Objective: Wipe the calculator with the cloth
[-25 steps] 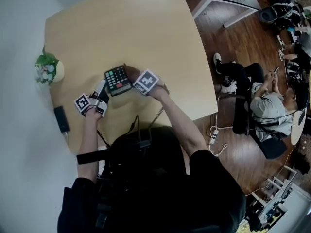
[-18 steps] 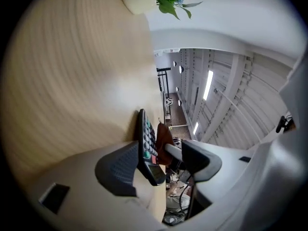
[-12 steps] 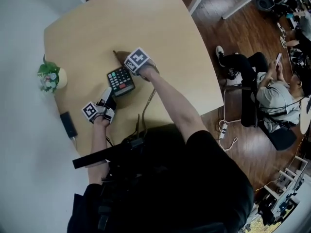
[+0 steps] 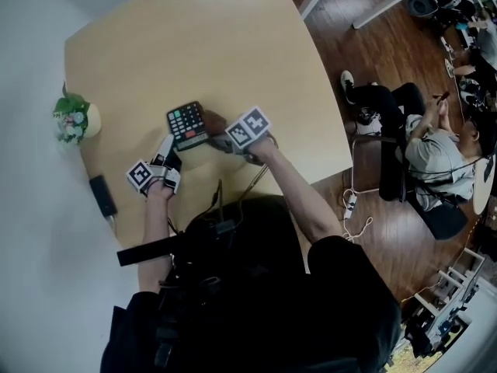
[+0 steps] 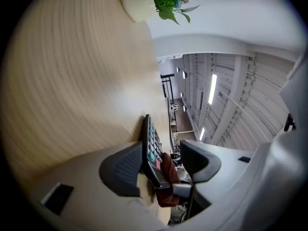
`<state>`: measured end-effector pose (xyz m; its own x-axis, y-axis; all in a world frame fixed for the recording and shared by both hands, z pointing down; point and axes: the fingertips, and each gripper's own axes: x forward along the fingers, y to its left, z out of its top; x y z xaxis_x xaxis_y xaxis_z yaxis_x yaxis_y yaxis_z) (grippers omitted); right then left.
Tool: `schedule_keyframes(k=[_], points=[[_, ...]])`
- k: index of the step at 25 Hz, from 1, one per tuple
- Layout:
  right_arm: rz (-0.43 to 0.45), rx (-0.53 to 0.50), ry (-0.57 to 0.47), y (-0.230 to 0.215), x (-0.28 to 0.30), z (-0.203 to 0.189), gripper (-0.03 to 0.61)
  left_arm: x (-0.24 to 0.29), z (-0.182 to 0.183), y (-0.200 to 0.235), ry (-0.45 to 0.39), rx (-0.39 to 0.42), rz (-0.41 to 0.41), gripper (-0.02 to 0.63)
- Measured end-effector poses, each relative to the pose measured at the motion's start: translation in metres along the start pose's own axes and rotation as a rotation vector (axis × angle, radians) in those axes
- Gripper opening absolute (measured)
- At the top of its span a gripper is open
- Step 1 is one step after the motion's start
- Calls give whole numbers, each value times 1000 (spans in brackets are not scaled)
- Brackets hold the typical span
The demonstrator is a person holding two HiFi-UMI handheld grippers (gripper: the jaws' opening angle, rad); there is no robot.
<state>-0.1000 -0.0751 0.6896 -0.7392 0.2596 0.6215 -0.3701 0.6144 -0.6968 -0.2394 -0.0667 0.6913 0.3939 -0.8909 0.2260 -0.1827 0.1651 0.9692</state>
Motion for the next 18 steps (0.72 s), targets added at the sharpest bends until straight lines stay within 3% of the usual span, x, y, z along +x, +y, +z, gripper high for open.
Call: schedule_keyframes(k=[3,5,11,15,18], points=[[72,-18,59,18,-12,-33,55,0,1,-1,-1,-1,-8,261],[39,-53,65,12,-19,-31,55,1,1,-2,-3,-8,-17,250],[-245,-168,-128,-45,-14,94,56,0,3,2,-8,-6,-33,231],[-320,-263,22,-69,25,118,57,-2,1,6,-11,-19,-26,219],[-272,-247,106,-64,28,101,57,-1,-1,4,-6,-14,-17,219]])
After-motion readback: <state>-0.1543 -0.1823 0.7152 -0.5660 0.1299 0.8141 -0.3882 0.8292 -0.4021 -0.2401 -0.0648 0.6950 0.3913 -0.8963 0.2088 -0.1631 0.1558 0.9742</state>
